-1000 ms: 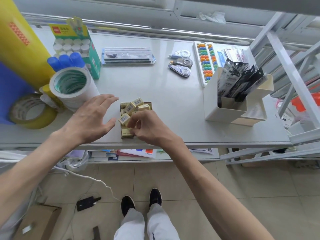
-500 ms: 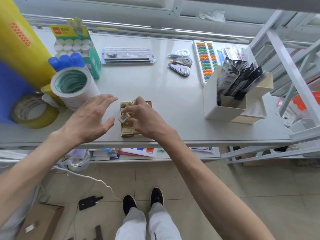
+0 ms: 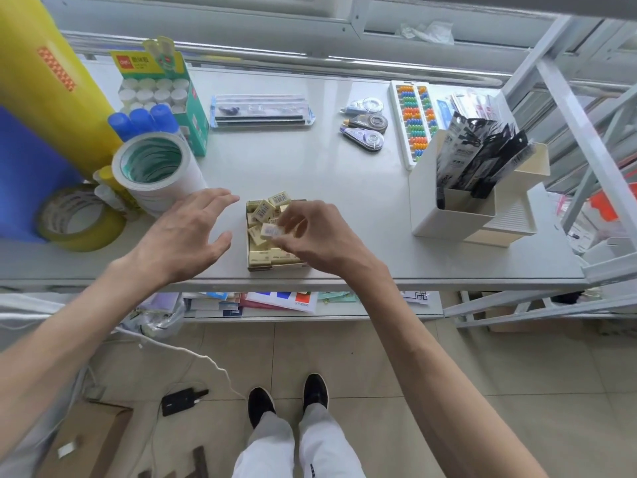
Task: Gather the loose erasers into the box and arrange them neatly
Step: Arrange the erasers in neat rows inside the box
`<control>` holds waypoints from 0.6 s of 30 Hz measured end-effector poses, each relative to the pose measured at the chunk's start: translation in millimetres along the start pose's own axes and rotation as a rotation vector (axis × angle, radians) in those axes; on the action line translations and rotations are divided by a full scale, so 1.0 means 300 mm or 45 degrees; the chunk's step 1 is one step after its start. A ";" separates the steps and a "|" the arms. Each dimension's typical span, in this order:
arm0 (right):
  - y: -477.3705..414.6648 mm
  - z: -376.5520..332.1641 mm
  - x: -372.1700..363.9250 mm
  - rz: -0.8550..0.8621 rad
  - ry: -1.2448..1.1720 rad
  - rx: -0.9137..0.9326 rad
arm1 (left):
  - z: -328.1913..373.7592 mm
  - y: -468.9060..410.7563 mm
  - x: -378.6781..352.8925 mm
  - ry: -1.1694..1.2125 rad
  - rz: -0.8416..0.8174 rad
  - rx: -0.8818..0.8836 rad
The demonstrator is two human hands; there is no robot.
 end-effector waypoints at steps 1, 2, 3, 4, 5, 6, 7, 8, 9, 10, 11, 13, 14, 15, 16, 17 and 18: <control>0.008 0.000 0.001 -0.041 0.007 -0.012 | 0.002 0.000 -0.002 -0.003 0.000 -0.003; 0.016 0.000 0.000 -0.074 0.019 -0.020 | 0.004 0.000 -0.004 -0.002 -0.001 -0.006; 0.023 0.002 -0.001 -0.098 0.034 -0.027 | 0.006 0.001 -0.005 0.003 -0.001 -0.009; 0.029 0.005 -0.001 -0.111 0.051 -0.035 | 0.008 0.002 -0.006 0.009 0.000 -0.012; 0.034 0.009 -0.001 -0.122 0.068 -0.045 | 0.008 0.003 -0.006 0.011 0.001 -0.013; 0.038 0.014 -0.001 -0.134 0.088 -0.052 | 0.008 0.004 -0.006 0.011 0.003 -0.013; 0.040 0.019 0.000 -0.148 0.106 -0.056 | 0.006 0.005 -0.006 0.010 0.005 -0.014; 0.042 0.024 -0.002 -0.160 0.118 -0.061 | 0.005 0.005 -0.006 0.011 0.006 -0.014; 0.043 0.028 -0.002 -0.169 0.126 -0.067 | 0.005 0.005 -0.006 0.015 0.006 -0.011; 0.043 0.031 -0.003 -0.172 0.129 -0.073 | 0.005 0.004 -0.007 0.020 0.006 -0.008; 0.043 0.033 -0.002 -0.174 0.131 -0.081 | 0.005 0.003 -0.007 0.023 0.006 -0.005; 0.041 0.033 0.000 -0.173 0.135 -0.097 | 0.005 0.004 -0.009 0.028 0.007 -0.003; 0.040 0.033 0.001 -0.170 0.142 -0.103 | 0.006 0.004 -0.010 0.030 0.007 -0.003; 0.040 0.031 0.000 -0.169 0.147 -0.103 | 0.008 0.004 -0.010 0.032 0.006 -0.004; 0.040 0.026 -0.005 -0.173 0.140 -0.092 | 0.009 0.003 -0.011 0.033 0.003 -0.005; 0.042 0.018 -0.013 -0.185 0.120 -0.073 | 0.011 0.002 -0.013 0.034 0.001 -0.007; 0.044 0.010 -0.026 -0.204 0.094 -0.053 | 0.012 0.001 -0.014 0.036 0.002 -0.009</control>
Point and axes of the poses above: each hand's wrist, its own y-axis away from the middle knuckle, its own x-axis out of the back of the hand, z = x × y, the point moved 4 cm from there along -y, towards the middle knuckle, and after that the axes turned 7 degrees about x, right-handed, at the moved point
